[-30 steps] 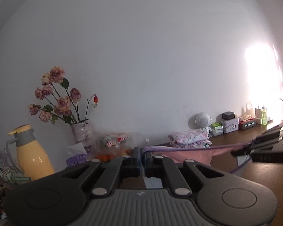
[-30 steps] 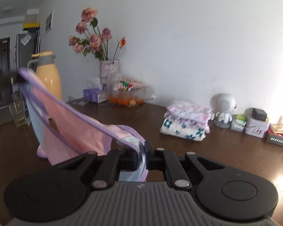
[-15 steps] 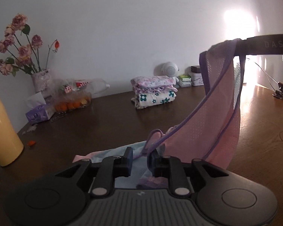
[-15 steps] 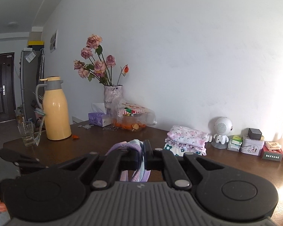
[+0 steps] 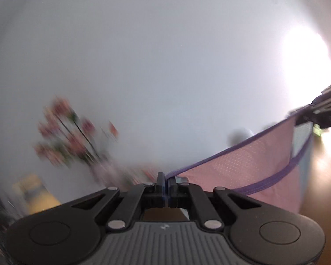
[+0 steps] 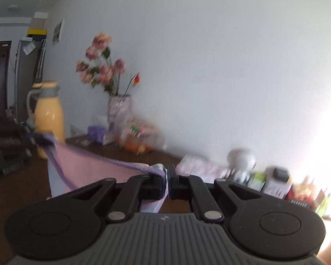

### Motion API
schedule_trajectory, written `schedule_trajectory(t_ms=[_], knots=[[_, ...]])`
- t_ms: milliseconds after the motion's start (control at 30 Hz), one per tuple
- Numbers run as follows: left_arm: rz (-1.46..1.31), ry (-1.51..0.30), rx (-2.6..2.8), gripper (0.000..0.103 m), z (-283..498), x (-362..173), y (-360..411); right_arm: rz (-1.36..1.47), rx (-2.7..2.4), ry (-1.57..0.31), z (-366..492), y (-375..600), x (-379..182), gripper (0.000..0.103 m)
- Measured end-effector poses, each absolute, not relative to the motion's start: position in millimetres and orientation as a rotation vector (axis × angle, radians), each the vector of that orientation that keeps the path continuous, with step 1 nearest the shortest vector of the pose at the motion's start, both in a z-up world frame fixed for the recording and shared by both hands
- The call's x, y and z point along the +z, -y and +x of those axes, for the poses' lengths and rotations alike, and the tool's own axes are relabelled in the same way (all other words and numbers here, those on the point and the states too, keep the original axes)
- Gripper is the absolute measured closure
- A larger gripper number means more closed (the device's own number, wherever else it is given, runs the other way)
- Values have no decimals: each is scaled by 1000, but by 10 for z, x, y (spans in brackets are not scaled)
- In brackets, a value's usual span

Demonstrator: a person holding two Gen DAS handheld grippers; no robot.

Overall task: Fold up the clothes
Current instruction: 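Hold the garment raised between both grippers to shake it out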

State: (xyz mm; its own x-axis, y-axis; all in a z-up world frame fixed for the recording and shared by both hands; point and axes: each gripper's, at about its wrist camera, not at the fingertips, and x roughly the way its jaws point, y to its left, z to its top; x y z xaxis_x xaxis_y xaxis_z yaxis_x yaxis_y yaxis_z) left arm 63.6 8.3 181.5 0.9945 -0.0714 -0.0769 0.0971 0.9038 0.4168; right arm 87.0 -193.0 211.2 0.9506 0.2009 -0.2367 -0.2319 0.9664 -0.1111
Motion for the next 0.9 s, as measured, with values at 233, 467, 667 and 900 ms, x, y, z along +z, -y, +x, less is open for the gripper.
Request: schedule_trajectory(t_ms=[233, 467, 667, 900], knots=[[398, 189, 73, 99, 525, 3005, 36, -141, 132, 36, 817, 1814, 3668, 99], [316, 315, 156, 99, 338, 3707, 84, -108, 94, 92, 745, 1821, 4214, 99], [252, 324, 135, 100, 210, 3867, 93, -92, 68, 76, 700, 1832, 4420, 99], [227, 327, 145, 99, 176, 3912, 83, -63, 70, 139, 590, 1800, 4513, 99]])
